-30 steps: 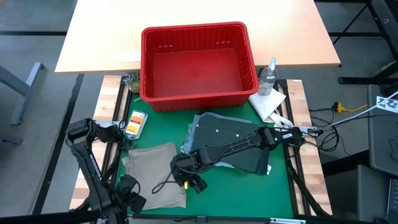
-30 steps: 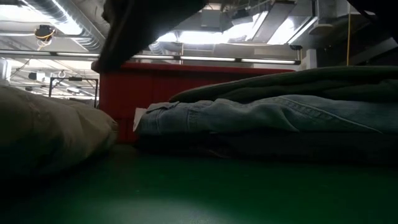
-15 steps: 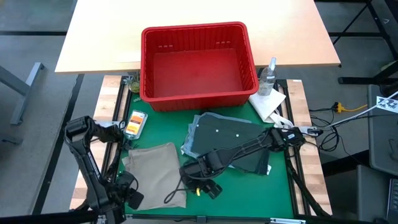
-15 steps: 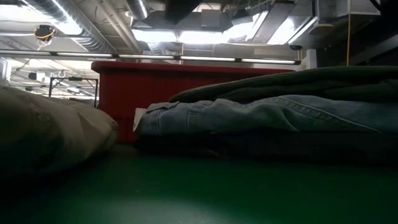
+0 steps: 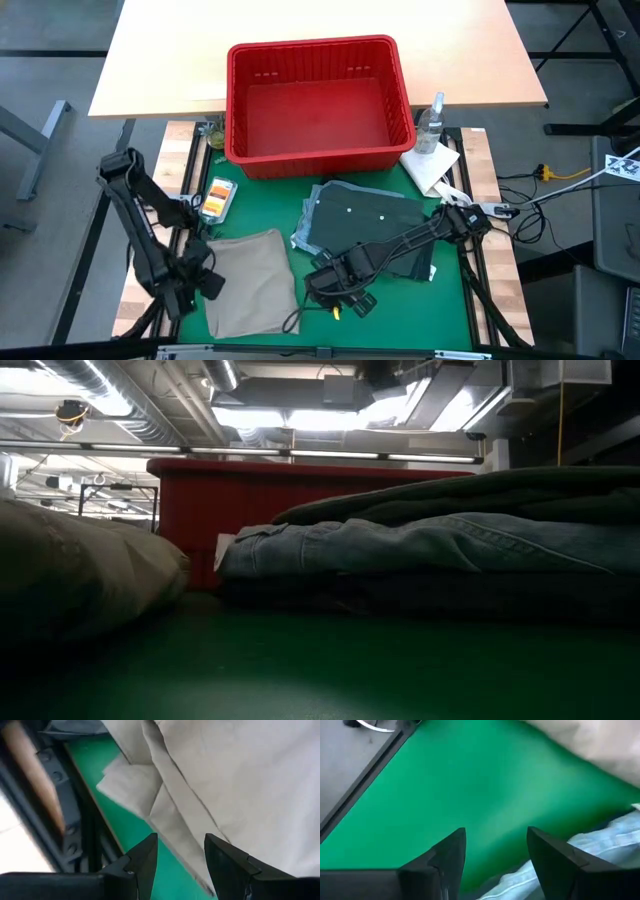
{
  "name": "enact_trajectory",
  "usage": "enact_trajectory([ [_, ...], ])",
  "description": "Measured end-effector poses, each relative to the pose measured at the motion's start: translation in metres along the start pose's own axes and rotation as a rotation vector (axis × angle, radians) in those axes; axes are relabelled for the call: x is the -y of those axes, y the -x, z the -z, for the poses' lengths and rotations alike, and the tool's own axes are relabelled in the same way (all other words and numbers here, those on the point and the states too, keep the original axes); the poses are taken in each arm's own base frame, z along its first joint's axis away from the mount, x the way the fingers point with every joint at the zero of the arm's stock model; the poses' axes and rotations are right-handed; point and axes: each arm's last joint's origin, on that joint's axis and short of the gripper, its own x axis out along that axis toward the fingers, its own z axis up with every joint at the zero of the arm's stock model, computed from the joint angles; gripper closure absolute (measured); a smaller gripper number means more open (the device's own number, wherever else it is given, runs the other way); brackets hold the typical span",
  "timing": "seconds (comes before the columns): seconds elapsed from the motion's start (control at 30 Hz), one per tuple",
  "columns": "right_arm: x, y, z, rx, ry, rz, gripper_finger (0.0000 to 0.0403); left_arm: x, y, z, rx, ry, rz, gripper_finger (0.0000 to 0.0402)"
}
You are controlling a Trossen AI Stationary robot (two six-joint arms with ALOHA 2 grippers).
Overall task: Fold laundry
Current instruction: Stack the beige shorts on top of the green shirt
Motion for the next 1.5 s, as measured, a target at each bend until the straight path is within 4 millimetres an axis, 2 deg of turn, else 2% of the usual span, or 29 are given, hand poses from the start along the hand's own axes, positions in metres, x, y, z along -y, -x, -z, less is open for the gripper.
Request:
enact_trajectory([
  [0.13, -0.003, -0.013, 0.011, -0.086, -0.04, -0.033, 0.0191, -0.004, -0.018, -0.004, -0.043, 0.019, 0.051, 0.0245],
  [0.23, -0.008, -0.013, 0.023, -0.105, -0.098, -0.04, 0.0191, -0.004, -0.028, -0.003, -0.083, -0.004, 0.053, 0.0245],
  [0.37, -0.014, -0.007, 0.039, -0.046, -0.165, -0.023, 0.0191, -0.012, -0.037, -0.003, -0.139, 0.026, -0.042, 0.0245],
  [0.57, -0.024, -0.015, 0.067, 0.193, -0.349, 0.046, 0.0191, -0.014, -0.044, -0.005, -0.171, 0.065, -0.08, 0.0245],
  [0.67, -0.024, -0.035, 0.075, 0.338, -0.473, 0.077, 0.0191, -0.011, -0.049, -0.008, -0.161, 0.087, -0.054, 0.0245],
  [0.73, -0.023, -0.05, 0.077, 0.427, -0.554, 0.065, 0.0191, -0.009, -0.053, -0.011, -0.167, 0.106, -0.041, 0.0245],
  [0.87, -0.018, -0.068, 0.073, 0.625, -0.661, 0.056, 0.0191, -0.006, -0.06, -0.016, -0.18, 0.142, -0.029, 0.0245],
  [1.0, -0.01, -0.086, 0.073, 0.651, -0.723, 0.128, 0.0191, -0.006, -0.066, -0.021, -0.178, 0.167, -0.039, 0.0245],
  [1.23, -0.003, -0.092, 0.066, 0.77, -0.858, 0.203, 0.0191, -0.01, -0.074, -0.027, -0.215, 0.197, -0.11, 0.0245],
  [1.5, -0.001, -0.084, 0.06, 0.891, -0.929, 0.216, 0.0191, -0.015, -0.082, -0.032, -0.201, 0.211, -0.13, 0.0245],
])
